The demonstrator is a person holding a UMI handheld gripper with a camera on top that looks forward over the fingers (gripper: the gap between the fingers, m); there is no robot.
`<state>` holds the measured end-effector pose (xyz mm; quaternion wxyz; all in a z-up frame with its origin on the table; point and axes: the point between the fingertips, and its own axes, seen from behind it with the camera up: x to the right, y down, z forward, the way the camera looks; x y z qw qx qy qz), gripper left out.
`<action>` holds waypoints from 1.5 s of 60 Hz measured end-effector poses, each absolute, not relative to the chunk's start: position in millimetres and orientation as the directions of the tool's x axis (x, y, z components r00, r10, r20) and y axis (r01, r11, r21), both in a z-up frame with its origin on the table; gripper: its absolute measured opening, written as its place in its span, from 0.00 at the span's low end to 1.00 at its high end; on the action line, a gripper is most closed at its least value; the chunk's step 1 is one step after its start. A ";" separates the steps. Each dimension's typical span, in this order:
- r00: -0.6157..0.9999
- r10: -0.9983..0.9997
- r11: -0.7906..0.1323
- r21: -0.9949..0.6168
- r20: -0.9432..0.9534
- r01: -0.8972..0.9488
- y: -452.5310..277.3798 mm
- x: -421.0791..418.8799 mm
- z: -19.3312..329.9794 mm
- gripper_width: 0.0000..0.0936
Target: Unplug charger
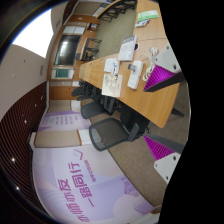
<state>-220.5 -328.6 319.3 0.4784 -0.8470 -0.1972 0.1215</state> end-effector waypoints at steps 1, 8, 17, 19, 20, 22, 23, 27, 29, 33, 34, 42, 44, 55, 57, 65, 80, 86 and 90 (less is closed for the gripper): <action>0.894 0.447 -0.469 -0.856 -0.020 0.215 -320.5 -219.8 308.9 0.92; 0.912 0.409 -0.520 -0.829 -0.032 0.204 -286.2 -204.0 256.9 0.92; 0.949 0.316 -0.566 -0.804 -0.003 0.185 -226.5 -162.4 187.5 0.92; 0.959 0.283 -0.570 -0.804 0.003 0.171 -210.1 -152.4 176.2 0.92; 0.964 0.265 -0.569 -0.807 0.004 0.160 -200.0 -147.0 170.7 0.92; 0.972 0.235 -0.569 -0.809 0.008 0.144 -179.0 -135.4 158.9 0.92; 0.975 0.222 -0.569 -0.811 0.011 0.138 -170.8 -131.2 153.2 0.91; 0.986 0.166 -0.566 -0.816 0.028 0.118 -129.3 -112.6 133.5 0.91; 0.990 0.138 -0.561 -0.821 0.034 0.107 -108.0 -104.5 125.2 0.91; 0.995 0.089 -0.549 -0.832 0.036 0.079 -62.4 -89.9 111.1 0.91; 0.996 0.077 -0.545 -0.836 0.035 0.071 -51.0 -86.9 107.8 0.91; 0.999 -0.001 -0.525 -0.850 0.042 0.035 27.9 -69.5 81.5 0.91; 0.999 -0.020 -0.523 -0.852 0.044 0.027 45.1 -65.1 76.1 0.91; 0.995 -0.082 -0.531 -0.847 0.062 0.009 111.7 -51.9 48.7 0.82; 0.994 -0.089 -0.541 -0.841 0.064 0.006 117.6 -50.2 42.4 0.76; 0.991 -0.123 -0.553 -0.833 0.056 -0.022 128.4 -47.0 35.7 0.40; 0.990 -0.125 -0.553 -0.833 0.066 -0.014 128.5 -46.4 36.5 0.25; 0.991 -0.125 -0.584 -0.811 0.048 -0.034 127.8 -46.9 41.4 0.23; 0.985 -0.124 -0.350 -0.934 0.122 0.072 143.5 -38.4 149.1 0.23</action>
